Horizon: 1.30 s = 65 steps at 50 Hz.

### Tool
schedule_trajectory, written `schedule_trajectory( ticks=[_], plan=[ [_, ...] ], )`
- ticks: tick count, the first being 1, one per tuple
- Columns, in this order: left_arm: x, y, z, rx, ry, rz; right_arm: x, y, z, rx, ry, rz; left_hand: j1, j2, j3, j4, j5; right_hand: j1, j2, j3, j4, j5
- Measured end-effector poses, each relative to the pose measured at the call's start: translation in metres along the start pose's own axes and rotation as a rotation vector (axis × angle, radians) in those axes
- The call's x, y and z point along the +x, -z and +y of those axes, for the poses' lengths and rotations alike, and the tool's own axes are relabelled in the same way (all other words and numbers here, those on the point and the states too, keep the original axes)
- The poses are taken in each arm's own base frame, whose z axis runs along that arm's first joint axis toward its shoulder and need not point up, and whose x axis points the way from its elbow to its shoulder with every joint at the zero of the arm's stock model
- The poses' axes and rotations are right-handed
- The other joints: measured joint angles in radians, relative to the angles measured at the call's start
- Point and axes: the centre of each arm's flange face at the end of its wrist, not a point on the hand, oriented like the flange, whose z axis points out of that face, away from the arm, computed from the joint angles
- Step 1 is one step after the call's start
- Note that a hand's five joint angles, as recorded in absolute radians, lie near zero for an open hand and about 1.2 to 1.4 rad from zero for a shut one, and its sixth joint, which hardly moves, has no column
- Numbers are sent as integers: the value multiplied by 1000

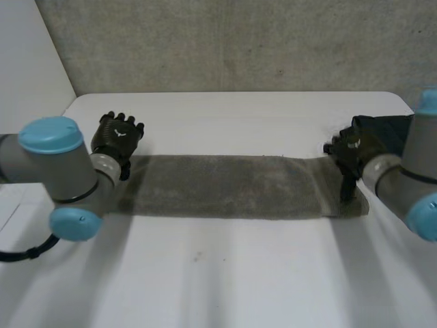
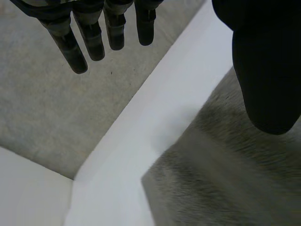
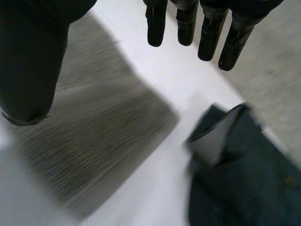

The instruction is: Fold the laundry.

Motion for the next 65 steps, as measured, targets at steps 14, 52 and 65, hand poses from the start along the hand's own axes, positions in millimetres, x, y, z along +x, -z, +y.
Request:
schedule_trajectory(
  ticks=[14, 52, 65],
  plan=[
    [1, 37, 10, -45, 208, 25, -8, -5, 52, -32, -62, -13, 0, 0, 0, 0, 0, 203, 248, 263, 236, 246],
    [-2, 46, 6, -34, 206, 14, 105, 8, 52, -30, 140, 332, 0, 0, 0, 0, 0, 774, 934, 961, 949, 936],
    [-17, 44, 5, -26, 214, -23, -5, 14, -92, 395, 295, 185, 0, 0, 0, 0, 0, 781, 934, 961, 949, 936]
  ],
)
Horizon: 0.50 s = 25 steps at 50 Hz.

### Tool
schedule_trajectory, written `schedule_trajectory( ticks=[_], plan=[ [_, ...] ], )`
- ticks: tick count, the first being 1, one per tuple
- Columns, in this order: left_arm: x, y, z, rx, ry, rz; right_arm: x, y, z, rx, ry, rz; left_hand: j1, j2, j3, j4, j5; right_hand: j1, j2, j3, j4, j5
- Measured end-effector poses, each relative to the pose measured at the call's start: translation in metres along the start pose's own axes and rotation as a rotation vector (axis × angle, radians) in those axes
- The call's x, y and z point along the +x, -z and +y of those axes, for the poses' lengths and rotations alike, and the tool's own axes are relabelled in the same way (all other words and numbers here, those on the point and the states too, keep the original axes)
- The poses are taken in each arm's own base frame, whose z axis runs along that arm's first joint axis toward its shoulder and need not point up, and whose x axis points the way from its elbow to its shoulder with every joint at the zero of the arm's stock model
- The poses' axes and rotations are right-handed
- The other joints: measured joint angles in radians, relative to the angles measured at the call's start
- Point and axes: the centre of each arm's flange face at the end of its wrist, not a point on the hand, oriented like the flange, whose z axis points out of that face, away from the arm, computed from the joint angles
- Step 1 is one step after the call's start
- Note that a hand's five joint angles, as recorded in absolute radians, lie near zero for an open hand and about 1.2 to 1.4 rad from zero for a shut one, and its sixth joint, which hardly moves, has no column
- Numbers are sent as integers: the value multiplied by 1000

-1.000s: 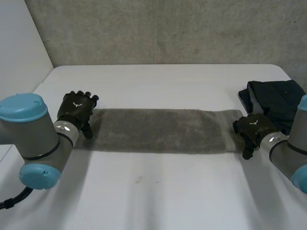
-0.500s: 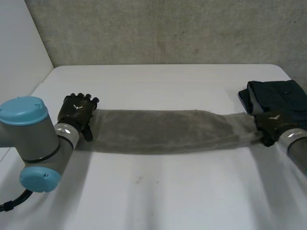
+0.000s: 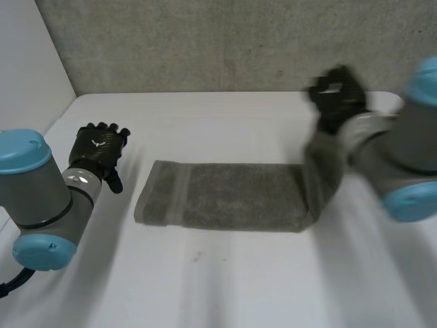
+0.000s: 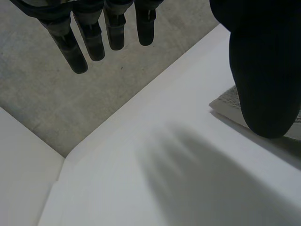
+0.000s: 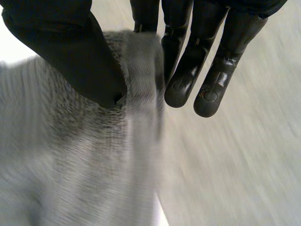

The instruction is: Fold the laundry.

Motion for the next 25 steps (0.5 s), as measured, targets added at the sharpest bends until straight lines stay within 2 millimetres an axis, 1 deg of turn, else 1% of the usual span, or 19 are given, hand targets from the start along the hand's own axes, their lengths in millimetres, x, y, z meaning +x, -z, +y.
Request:
schedule_trajectory(
  ticks=[1, 2, 4, 5, 7, 8, 9, 10, 11, 13, 14, 15, 17, 18, 19, 20, 22, 24, 25],
  plan=[
    [-1, 0, 0, 0, 0, -2, -21, 0, -20, 58, 3, -44, 0, 0, 0, 0, 0, 0, 0, 0, 0, 0],
    [-2, -1, 0, 1, 1, -7, -55, 2, -47, 143, 10, -114, 0, 0, 0, 0, 0, 0, 0, 0, 0, 0],
    [-4, -1, 0, 1, 2, -10, -90, 6, -70, 223, 18, -188, 0, 0, 0, 0, 0, 0, 1, 0, 0, 0],
    [-4, -1, -1, 1, 2, -11, -99, 8, -75, 244, 21, -209, 0, 0, 0, 0, 0, 0, 1, 0, 0, 0],
    [-4, -1, -1, 1, 3, -12, -143, 16, -93, 337, 28, -316, 0, 0, 0, 0, 0, 0, 1, 0, 0, 0],
    [-4, -1, -1, 1, 3, -12, -143, 16, -93, 337, 28, -316, 0, 0, 0, 0, 0, 0, 1, 0, 0, 0],
    [-5, -1, -1, 1, 3, -13, -170, 23, -100, 391, 31, -386, 0, 0, 0, 0, 0, 0, 1, 0, 0, 0],
    [-5, -1, 0, 1, 4, -13, -176, 24, -101, 401, 31, -401, 0, 0, 0, 0, 0, 0, 1, 0, 0, 0],
    [-5, -2, 0, 1, 4, -13, -197, 30, -104, 437, 32, -463, 0, 0, 0, 0, 0, 0, 1, 0, 0, 0],
    [-5, -2, 0, -1, 4, -14, -223, 38, -104, 476, 32, -536, 0, 0, 0, 0, 0, -55, -67, -61, -65, -52],
    [-5, -2, 0, -1, 4, -13, -229, 40, -103, 483, 32, -556, 0, 0, 0, 0, 0, -76, -93, -100, -92, -74],
    [-5, -2, 1, -2, 4, -13, -233, 41, -103, 487, 32, -567, 0, 0, 0, 0, 0, -226, -235, -241, -248, -212],
    [-4, -2, 1, -4, 4, -12, -235, 42, -102, 488, 31, -574, 0, 0, 0, 0, 0, -226, -235, -241, -248, -212],
    [-4, -2, 2, -6, 4, -12, -245, 43, -100, 484, 24, -595, 0, 0, 0, 0, 0, -629, -689, -666, -668, -622],
    [-4, -2, 2, -7, 4, -11, -244, 43, -99, 476, 20, -592, 0, 0, 0, 0, 0, -747, -863, -857, -862, -813],
    [-3, -2, 3, -8, 4, -10, -241, 42, -100, 459, 10, -578, 0, 0, 0, 0, 0, -781, -925, -938, -940, -887],
    [-3, -2, 3, -10, 4, -8, -235, 40, -101, 433, -7, -556, 0, 0, 0, 0, 0, -783, -935, -959, -951, -901],
    [-1, -2, 4, -12, 3, -2, -216, 34, -99, 359, -60, -501, 0, 0, 0, 0, 0, -783, -935, -961, -951, -902],
    [0, -1, 4, -12, 2, 1, -211, 33, -98, 339, -75, -490, 0, 0, 0, 0, 0, -783, -935, -961, -951, -902]
  ],
)
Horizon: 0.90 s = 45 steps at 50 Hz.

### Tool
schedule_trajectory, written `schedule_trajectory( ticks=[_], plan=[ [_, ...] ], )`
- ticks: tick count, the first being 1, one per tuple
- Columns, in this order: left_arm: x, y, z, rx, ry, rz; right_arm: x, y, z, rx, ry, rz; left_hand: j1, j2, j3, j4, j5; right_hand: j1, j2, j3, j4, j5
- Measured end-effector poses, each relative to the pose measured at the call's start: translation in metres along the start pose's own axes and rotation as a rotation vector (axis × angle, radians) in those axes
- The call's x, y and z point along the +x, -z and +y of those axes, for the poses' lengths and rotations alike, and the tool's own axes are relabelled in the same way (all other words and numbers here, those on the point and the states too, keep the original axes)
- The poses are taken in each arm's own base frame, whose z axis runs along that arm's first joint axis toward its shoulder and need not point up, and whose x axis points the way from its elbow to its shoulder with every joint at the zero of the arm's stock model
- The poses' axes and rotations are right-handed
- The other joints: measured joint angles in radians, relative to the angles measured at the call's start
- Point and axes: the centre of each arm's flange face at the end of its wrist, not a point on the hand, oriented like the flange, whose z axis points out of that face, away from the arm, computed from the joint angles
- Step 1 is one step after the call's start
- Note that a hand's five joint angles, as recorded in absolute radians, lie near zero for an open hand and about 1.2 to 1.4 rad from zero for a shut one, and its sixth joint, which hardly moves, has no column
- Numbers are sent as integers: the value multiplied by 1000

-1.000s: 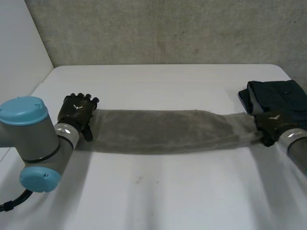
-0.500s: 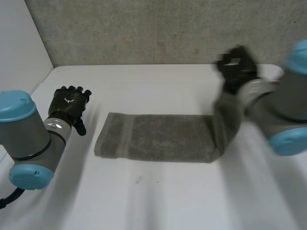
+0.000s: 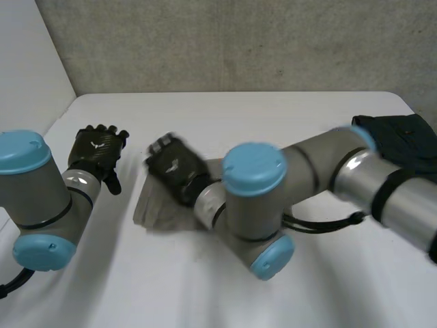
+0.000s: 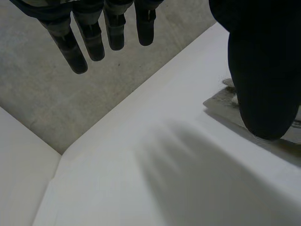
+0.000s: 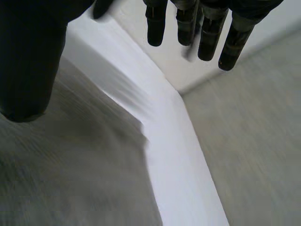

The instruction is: Fold the laundry.

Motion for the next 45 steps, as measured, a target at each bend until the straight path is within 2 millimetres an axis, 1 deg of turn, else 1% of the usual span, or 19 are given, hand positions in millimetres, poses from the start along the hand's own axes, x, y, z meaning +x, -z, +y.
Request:
schedule_trajectory(
  ticks=[3, 4, 5, 7, 8, 9, 10, 14, 15, 17, 18, 20, 23, 24, 27, 32, 38, 39, 45],
  plan=[
    [4, 2, 0, 1, -2, 12, 37, 18, 13, -129, -142, 99, 0, 0, 0, 0, 0, 0, 0, 0, 0, 0],
    [5, 2, 0, 1, -2, 15, 41, 20, 15, -143, -159, 108, 0, 0, 0, 0, 0, 0, 0, 0, 0, 0],
    [7, 3, -1, 3, -3, 22, 52, 30, 23, -193, -217, 133, 0, 0, 0, 0, 0, 0, 0, 0, 0, 0],
    [12, 5, -2, 9, -5, 39, 60, 40, 31, -242, -272, 149, 0, 0, 0, 0, 0, 0, 0, 0, 0, 0],
    [18, 8, -4, 17, -8, 62, 67, 54, 44, -306, -341, 158, 0, 0, 0, 0, 0, 0, 0, 0, 0, 0],
    [20, 9, -4, 21, -9, 71, 68, 58, 48, -325, -361, 159, 0, 0, 0, 0, 0, 0, 0, 0, 0, 0],
    [27, 12, -7, 32, -13, 97, 69, 68, 59, -374, -407, 159, 0, 0, 0, 0, 0, 0, 0, 0, 0, 0],
    [39, 18, -12, 56, -18, 143, 67, 86, 82, -461, -477, 155, 0, 0, 0, 0, 0, 0, 1, 3, 0, 0],
    [43, 19, -14, 64, -19, 157, 66, 92, 93, -493, -498, 156, 0, 0, 0, 0, 0, 42, 58, 65, 42, 48],
    [46, 21, -16, 71, -20, 168, 65, 96, 99, -508, -508, 158, 0, 0, 0, 0, 0, 81, 108, 115, 87, 89],
    [48, 22, -17, 75, -21, 175, 64, 100, 110, -529, -519, 167, 0, 0, 0, 0, 0, 198, 230, 247, 217, 202],
    [50, 23, -18, 77, -21, 180, 64, 103, 119, -541, -524, 178, 0, 0, 0, 0, 0, 355, 428, 438, 408, 384],
    [50, 23, -17, 76, -22, 182, 65, 107, 132, -547, -524, 208, 0, 0, 0, 0, 0, 355, 428, 438, 408, 384],
    [50, 23, -17, 74, -22, 182, 66, 107, 135, -547, -522, 216, 0, 0, 0, 0, 0, 587, 848, 860, 850, 800],
    [50, 24, -15, 66, -22, 180, 71, 113, 147, -559, -507, 258, 0, 0, 0, 0, 0, 588, 866, 967, 949, 878],
    [48, 24, -12, 57, -21, 176, 82, 124, 146, -568, -442, 286, 0, 0, 0, 0, 0, 588, 879, 967, 950, 878],
    [46, 26, -13, 56, -20, 171, 96, 136, 131, -592, -299, 266, 0, 0, 0, 0, 0, 588, 923, 967, 950, 904],
    [46, 26, -14, 59, -20, 169, 100, 140, 127, -614, -240, 247, 0, 0, 0, 0, 0, 588, 923, 967, 950, 904],
    [44, 27, -17, 67, -19, 165, 118, 139, 116, -645, -94, 247, 0, 0, 0, 0, 0, 588, 924, 967, 950, 904]
  ],
)
